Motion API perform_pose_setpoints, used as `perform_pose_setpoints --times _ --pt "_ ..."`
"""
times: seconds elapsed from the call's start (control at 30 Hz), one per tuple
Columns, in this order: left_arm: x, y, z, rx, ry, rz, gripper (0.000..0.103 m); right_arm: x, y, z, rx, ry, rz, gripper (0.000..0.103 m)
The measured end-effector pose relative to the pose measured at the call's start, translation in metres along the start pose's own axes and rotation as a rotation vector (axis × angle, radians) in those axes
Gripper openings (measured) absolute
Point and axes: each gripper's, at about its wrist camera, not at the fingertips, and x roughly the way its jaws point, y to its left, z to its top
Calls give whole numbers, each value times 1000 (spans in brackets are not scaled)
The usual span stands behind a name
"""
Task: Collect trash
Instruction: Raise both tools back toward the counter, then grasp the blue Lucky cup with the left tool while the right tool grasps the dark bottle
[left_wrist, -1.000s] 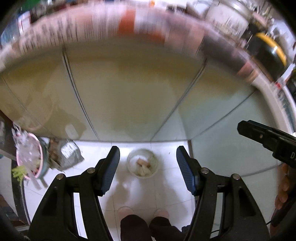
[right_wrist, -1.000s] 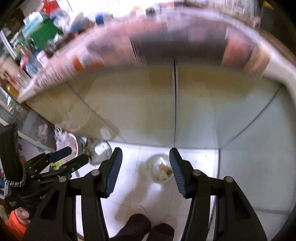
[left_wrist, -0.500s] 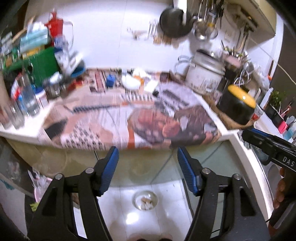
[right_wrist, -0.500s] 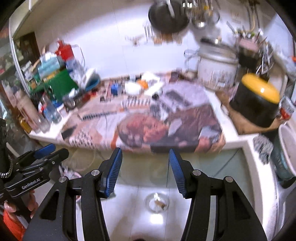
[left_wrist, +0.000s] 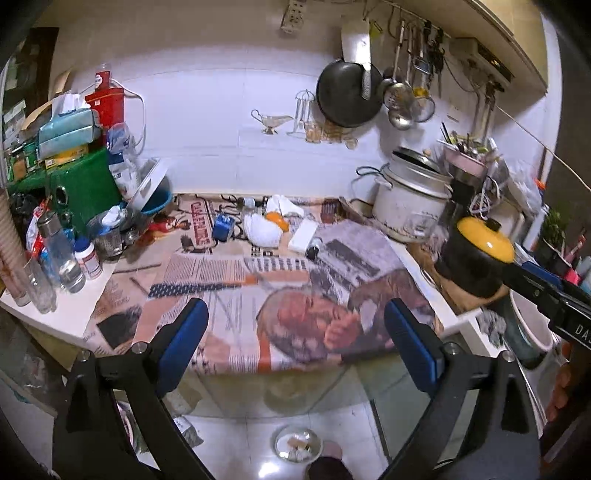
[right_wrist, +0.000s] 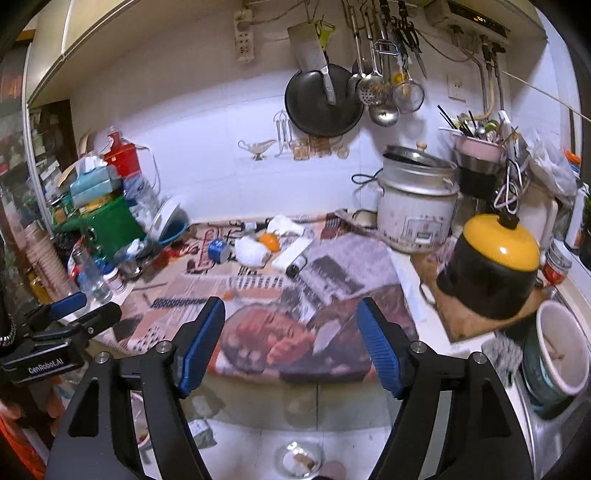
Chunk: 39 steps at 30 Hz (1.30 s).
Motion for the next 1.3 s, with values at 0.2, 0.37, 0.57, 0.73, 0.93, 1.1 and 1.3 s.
perform_pose_setpoints --times 0.2,0.37,0.57,0.73,0.93,1.1,1.3 --pt "49 -7 37 -27 -4 61 96 45 -33 32 -4 13 43 71" --pt "97 -9 65 -91 5 149 96 93 -60 60 -23 59 103 71" --pt "142 8 77 -168 46 224 96 147 -74 72 -65 115 130 71" --pt "186 42 85 -194 109 288 96 198 -77 73 -16 208 175 71" --pt "256 96 90 -170 191 290 96 256 -66 68 36 292 122 71" --pt "323 140 95 -120 280 256 94 304 -54 64 115 364 56 71" --pt "401 171 95 -51 374 194 86 370 -44 51 185 455 2 66"
